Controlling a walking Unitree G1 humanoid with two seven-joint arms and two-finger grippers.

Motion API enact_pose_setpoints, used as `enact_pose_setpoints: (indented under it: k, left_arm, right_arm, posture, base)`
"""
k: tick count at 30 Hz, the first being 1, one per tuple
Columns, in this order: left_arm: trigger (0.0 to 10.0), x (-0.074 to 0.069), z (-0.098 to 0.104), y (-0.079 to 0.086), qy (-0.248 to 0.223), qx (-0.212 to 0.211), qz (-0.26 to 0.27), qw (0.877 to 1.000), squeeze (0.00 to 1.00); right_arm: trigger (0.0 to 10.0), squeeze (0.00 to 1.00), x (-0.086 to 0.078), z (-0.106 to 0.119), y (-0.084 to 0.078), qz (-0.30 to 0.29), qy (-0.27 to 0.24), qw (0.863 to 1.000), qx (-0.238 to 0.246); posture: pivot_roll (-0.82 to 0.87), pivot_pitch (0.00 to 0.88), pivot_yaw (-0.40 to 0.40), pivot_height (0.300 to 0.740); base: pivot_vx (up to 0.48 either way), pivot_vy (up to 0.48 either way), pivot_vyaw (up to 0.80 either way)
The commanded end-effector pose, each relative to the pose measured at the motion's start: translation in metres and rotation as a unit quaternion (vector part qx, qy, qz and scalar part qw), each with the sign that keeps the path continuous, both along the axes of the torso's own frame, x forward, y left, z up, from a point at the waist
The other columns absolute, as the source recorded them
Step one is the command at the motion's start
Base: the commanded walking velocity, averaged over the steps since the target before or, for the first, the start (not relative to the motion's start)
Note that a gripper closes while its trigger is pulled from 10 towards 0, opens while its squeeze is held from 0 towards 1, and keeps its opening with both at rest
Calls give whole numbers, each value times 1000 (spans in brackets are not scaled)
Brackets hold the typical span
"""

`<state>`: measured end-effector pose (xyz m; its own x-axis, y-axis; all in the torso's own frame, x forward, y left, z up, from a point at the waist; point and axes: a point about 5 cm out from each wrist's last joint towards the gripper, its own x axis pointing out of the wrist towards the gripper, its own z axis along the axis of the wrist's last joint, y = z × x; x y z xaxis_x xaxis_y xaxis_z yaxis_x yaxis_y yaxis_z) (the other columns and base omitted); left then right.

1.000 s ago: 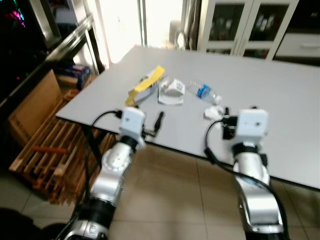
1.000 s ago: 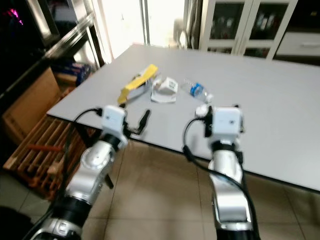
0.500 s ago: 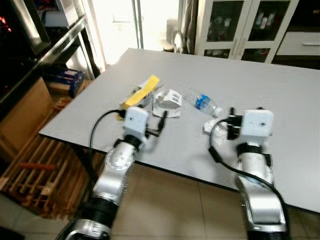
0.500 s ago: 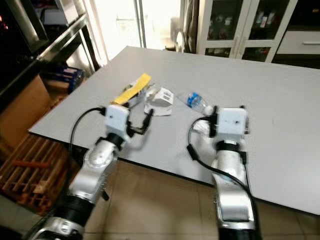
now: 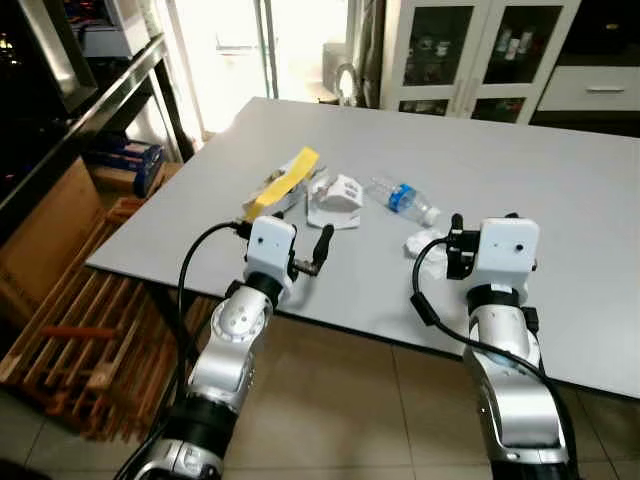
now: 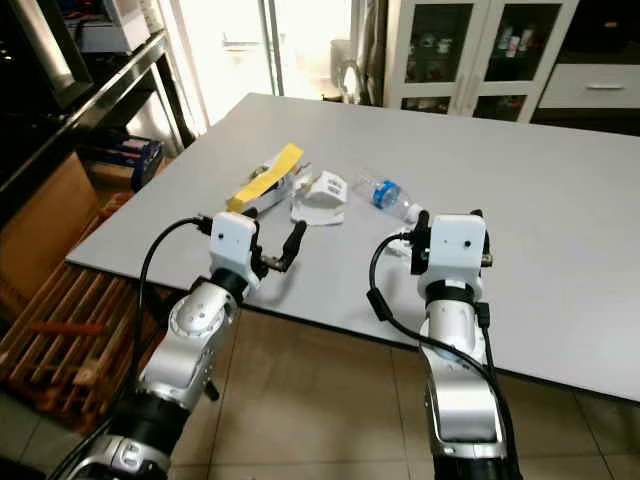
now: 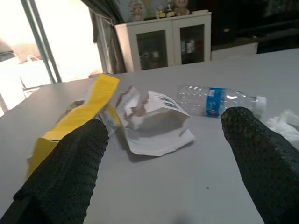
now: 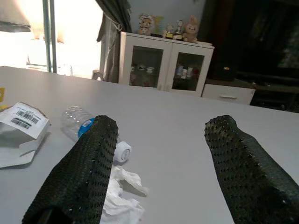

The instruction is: Picking trash to rubbish bin

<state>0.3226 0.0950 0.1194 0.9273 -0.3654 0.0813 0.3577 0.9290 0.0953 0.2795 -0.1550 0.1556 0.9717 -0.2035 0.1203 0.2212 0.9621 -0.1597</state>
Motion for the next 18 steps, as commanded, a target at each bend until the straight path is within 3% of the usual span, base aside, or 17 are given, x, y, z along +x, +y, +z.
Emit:
enact_pose_setpoints:
  k: [1,13,18]
  left_arm:
    - [10000,1,3,-1,-3,4,0,1000,0]
    - [10000,-1,4,-4,-6,-5,-5,1000,0]
    - [10000,-1,4,-2,-4,-1,-4,1000,0]
  right_arm:
    - [10000,0,-1,-3,-1,-4,11,1000,4]
    - [10000,0,-2,-5,0,-1,16,1000,6]
    - [10000,0,-3,-7,2,-2,20,1000,12]
  posture:
    - [-78,31,43,740]
    - [-80,35,45,740]
    - [-75,48,51,740]
  base:
    - [0,0,0]
    - [0,0,0]
    - [0,0,-800]
